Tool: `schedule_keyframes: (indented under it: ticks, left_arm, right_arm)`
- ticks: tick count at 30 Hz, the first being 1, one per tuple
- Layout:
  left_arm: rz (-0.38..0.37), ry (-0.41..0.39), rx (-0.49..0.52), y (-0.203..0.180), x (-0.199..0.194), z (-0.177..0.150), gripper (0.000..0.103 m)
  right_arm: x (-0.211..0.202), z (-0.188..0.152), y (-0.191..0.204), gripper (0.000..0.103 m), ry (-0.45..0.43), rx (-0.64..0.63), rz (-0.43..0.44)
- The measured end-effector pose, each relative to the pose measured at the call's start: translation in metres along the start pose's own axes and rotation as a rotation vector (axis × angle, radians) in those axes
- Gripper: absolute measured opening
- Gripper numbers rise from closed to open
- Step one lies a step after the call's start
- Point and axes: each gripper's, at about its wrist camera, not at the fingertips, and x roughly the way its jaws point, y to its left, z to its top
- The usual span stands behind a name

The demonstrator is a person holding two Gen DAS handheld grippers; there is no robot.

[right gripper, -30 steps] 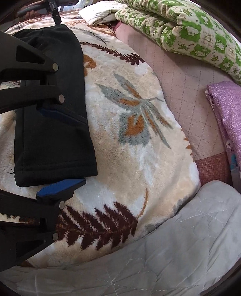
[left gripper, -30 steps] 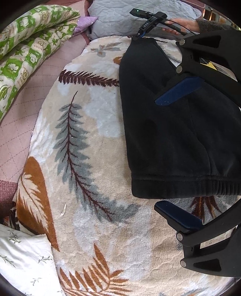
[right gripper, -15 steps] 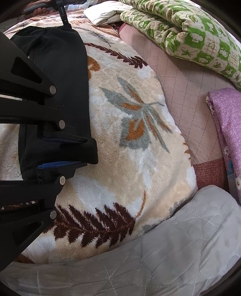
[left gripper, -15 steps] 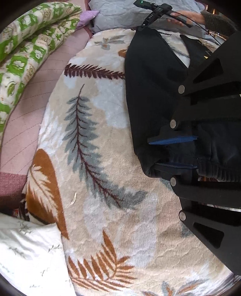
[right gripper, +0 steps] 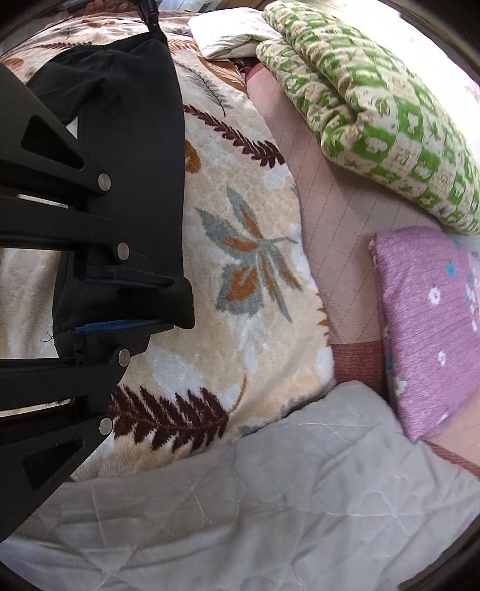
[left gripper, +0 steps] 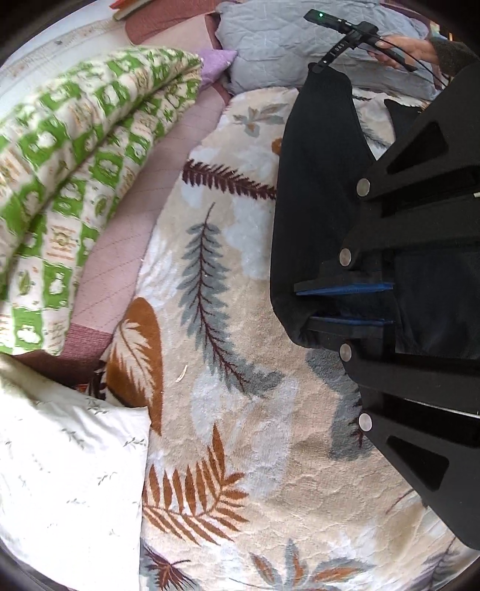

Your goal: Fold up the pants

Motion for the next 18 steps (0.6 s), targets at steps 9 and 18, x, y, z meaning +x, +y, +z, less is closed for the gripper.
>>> schedule_keyframes:
  ticks: [9, 18]
  left_arm:
    - [-0.017, -0.130, -0.002, -0.001, -0.049, -0.038, 0.008]
    - [-0.059, -0.174, -0.030, 0.015, -0.077, -0.092, 0.008]
  right_arm:
    - [-0.035, -0.033, 0.003, 0.014, -0.064, -0.056, 0.009]
    - [-0.073, -0.095, 0.004, 0.014, -0.129, -0.112, 0.055]
